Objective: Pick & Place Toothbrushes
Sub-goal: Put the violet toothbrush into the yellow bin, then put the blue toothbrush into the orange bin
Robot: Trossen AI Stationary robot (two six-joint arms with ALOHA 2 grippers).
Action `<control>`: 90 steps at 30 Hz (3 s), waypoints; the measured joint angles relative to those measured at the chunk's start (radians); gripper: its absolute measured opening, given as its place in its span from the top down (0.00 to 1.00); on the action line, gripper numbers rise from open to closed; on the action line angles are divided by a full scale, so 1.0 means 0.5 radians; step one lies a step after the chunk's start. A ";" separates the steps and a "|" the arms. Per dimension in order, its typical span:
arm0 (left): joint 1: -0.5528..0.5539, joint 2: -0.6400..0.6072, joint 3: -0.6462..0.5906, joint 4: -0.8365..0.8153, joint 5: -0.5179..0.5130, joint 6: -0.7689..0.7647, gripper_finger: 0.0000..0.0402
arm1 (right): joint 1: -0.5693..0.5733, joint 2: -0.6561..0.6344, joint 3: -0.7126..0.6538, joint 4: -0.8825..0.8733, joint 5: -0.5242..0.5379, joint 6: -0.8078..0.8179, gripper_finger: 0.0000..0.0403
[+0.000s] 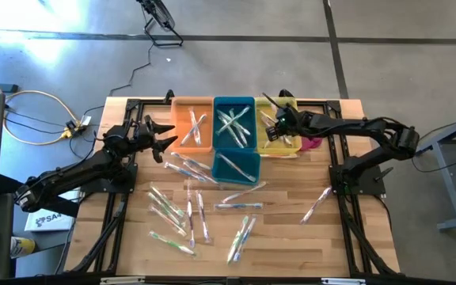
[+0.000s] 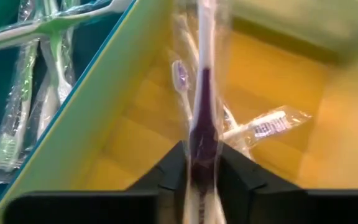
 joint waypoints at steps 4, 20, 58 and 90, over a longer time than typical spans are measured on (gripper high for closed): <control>0.000 -0.001 0.000 0.000 0.000 0.000 0.49 | 0.003 0.000 0.000 0.001 0.045 -0.020 0.64; 0.000 -0.001 0.000 -0.001 0.006 -0.001 0.49 | 0.016 0.000 0.000 0.430 0.010 -0.240 0.58; 0.000 0.000 0.000 -0.002 0.006 -0.016 0.49 | 0.017 0.000 0.000 1.245 -0.846 -0.877 0.98; 0.000 0.000 0.037 -0.026 0.001 -0.434 0.49 | 0.017 0.000 0.000 1.243 -0.846 -1.003 0.98</control>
